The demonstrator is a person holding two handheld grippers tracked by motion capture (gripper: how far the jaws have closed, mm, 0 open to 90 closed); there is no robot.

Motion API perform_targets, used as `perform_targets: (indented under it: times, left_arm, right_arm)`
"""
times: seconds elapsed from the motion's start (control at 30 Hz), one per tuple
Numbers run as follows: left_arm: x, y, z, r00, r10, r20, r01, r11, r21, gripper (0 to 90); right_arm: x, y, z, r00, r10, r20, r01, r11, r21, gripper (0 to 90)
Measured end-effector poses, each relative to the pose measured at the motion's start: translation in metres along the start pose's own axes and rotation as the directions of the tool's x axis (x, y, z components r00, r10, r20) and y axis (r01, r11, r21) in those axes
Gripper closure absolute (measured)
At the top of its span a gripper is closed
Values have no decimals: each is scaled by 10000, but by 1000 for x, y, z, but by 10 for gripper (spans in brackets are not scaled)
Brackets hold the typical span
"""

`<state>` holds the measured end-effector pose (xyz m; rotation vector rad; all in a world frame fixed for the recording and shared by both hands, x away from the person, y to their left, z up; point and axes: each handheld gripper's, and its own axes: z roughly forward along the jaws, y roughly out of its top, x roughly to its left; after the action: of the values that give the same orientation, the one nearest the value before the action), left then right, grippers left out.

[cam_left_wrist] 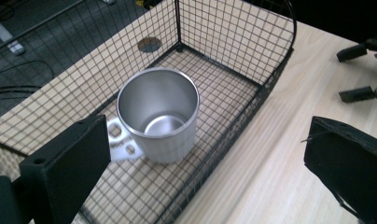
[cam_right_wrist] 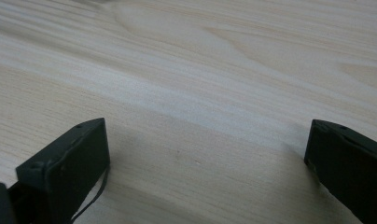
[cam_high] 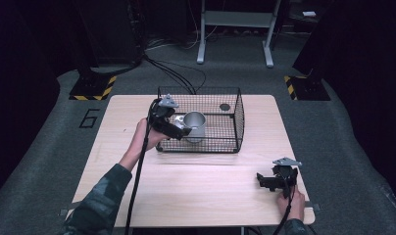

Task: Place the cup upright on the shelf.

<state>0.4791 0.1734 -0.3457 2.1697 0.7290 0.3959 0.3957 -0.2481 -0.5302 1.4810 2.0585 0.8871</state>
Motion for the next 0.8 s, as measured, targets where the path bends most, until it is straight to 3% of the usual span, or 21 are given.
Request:
perform_targets:
  times: [0.17, 0.27, 0.3, 0.33, 0.37, 0.4, 0.43, 0.47, 0.5, 0.57, 0.73, 0.8]
  left_arm:
    - [-15, -27, -18, 9992, 394, -85, -393, 9991, 187, 2]
    - [-20, -40, -25, 9991, 421, -33, -421, 9990, 168, 1]
    - [-25, -50, -32, 9988, 442, -208, -439, 9989, 162, 1]
    - [-25, -50, -32, 9988, 442, -208, -439, 9989, 162, 1]
    - [-28, -62, -39, 9989, 396, -252, -394, 9992, 103, 1]
    - [-28, -62, -39, 9989, 396, -252, -394, 9992, 103, 1]
    - [-32, -73, -44, 9976, 497, -489, -488, 9986, 195, 2]
    - [-32, -73, -44, 9976, 497, -489, -488, 9986, 195, 1]
    - [-36, -87, -50, 9945, 624, -840, -596, 9976, 359, 1]
    - [-37, -97, -53, 9929, 648, -997, -609, 9973, 416, 1]
    - [-37, -139, -62, 9857, 334, -1652, -233, 9978, 627, 1]
    - [-32, -158, -64, 9852, -119, -1711, 228, 9978, 615, 1]
  right_arm:
    - [1, 0, 0, 10000, 25, 57, -25, 10000, 26, 0]
    - [1, 0, -1, 9999, 78, 63, -78, 10000, 44, 0]
    - [1, 0, 0, 9999, 66, 86, -66, 10000, 26, 0]
    - [1, 0, 0, 9999, 66, 86, -66, 10000, 26, 0]
    - [1, 0, 0, 9999, 85, 126, -85, 10000, -23, 0]
    - [1, 0, 0, 9999, 85, 126, -85, 10000, -23, 0]
    - [1, 0, 0, 9999, 93, 133, -93, 10000, -1, 0]
    - [1, 0, 0, 9999, 93, 133, -93, 10000, -1, 0]
    - [2, -1, 0, 9998, 117, 129, -116, 9999, -37, 0]
    - [2, -1, -1, 9998, 130, 136, -130, 9999, -29, 0]
    - [2, -1, -1, 9998, 129, 138, -128, 9999, -30, 0]
    - [2, -1, -1, 9998, 125, 137, -125, 9999, -32, 0]
